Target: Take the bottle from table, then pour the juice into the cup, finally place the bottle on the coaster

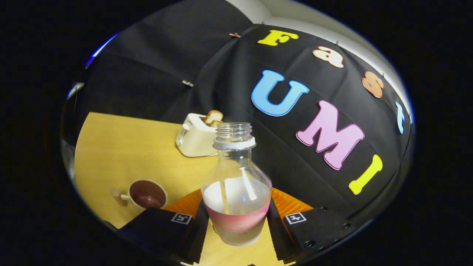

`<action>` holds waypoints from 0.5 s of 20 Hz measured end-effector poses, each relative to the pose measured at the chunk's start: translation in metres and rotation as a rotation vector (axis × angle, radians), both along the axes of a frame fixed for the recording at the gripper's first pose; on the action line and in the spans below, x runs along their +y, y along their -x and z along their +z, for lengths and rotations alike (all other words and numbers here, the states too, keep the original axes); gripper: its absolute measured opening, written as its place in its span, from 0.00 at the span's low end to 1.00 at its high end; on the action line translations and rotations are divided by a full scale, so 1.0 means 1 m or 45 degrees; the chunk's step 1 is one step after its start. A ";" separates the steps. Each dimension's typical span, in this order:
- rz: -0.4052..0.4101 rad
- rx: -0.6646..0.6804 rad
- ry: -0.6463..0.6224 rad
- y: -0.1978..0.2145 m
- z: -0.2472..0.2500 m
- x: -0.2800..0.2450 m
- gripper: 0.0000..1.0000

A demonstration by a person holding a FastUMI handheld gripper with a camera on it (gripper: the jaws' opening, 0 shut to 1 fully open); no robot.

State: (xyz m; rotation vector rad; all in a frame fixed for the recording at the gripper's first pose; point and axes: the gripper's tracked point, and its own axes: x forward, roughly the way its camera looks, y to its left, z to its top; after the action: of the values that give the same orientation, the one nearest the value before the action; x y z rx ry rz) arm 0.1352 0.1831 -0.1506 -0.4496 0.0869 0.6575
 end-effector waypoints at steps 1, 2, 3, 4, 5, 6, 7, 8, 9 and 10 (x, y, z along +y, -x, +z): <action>-0.026 0.037 -0.076 -0.007 -0.003 -0.004 0.75; -0.055 0.089 -0.147 -0.014 -0.008 -0.010 0.76; -0.089 0.132 -0.211 -0.021 -0.013 -0.016 0.76; -0.122 0.157 -0.271 -0.028 -0.016 -0.023 0.75; -0.155 0.169 -0.325 -0.036 -0.019 -0.029 0.75; -0.184 0.174 -0.378 -0.045 -0.022 -0.035 0.76; -0.204 0.177 -0.429 -0.053 -0.026 -0.040 0.75; -0.230 0.176 -0.485 -0.062 -0.029 -0.045 0.75; -0.256 0.179 -0.540 -0.070 -0.035 -0.050 0.75; -0.288 0.193 -0.584 -0.080 -0.042 -0.053 0.75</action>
State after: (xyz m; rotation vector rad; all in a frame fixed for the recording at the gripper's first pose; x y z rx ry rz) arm 0.2147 0.1299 -0.1927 0.0532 0.1249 0.4685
